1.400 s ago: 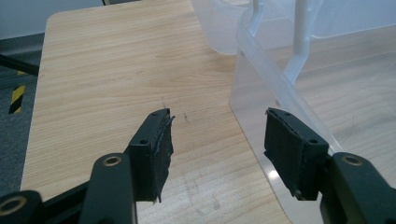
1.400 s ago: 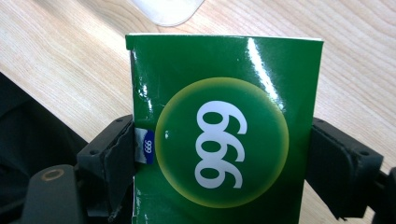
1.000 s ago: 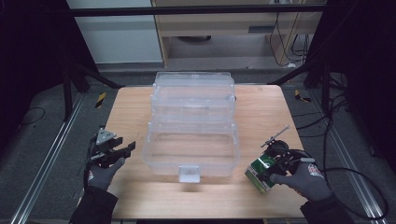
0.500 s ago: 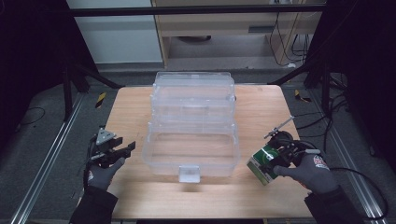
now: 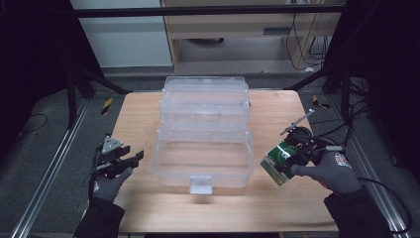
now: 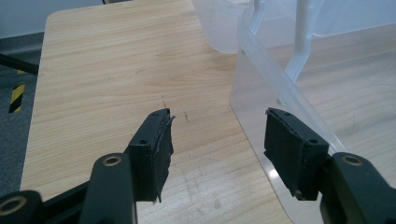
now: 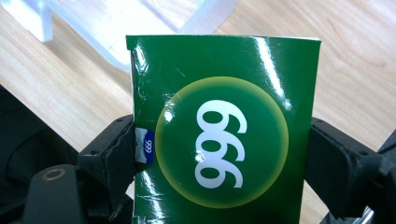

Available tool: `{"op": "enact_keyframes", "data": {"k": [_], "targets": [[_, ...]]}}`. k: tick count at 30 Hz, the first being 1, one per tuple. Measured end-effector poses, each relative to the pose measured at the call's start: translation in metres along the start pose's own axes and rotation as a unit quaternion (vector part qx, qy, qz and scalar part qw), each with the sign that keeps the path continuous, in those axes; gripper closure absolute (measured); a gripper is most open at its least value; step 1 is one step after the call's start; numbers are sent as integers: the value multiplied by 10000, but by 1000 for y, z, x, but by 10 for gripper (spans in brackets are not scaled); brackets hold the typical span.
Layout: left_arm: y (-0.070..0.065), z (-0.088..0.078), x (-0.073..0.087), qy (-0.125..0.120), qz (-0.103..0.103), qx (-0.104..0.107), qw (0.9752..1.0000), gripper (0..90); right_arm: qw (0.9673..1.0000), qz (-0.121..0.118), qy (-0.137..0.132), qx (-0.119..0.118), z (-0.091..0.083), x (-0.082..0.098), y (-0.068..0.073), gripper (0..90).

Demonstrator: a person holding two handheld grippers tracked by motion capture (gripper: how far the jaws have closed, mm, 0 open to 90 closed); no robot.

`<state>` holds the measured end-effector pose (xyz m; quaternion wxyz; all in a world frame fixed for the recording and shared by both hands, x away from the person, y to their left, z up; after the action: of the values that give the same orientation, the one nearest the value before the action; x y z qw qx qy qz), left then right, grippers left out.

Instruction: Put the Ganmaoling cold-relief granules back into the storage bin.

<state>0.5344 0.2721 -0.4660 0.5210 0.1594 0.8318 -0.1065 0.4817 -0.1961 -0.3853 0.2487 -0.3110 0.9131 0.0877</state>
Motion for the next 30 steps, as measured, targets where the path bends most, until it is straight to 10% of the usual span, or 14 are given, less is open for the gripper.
{"op": "enact_keyframes", "data": {"k": [30], "targets": [[0, 0, 0, 9, -1, 18, 10000, 410, 9903, -1113, -399, -735, 6, -71, 33, 181]]}}
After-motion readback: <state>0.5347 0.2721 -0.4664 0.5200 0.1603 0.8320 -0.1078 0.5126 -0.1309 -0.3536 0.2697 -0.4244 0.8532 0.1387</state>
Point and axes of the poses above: each handheld gripper's, and its own axes: z roughly forward along the jaws, x roughly out of its underside, y roughly to its left, the point moved 8 cm from there along z, roughly forward along the jaws, and after that the axes turned 9 degrees about -y, right-handed, at the moved point
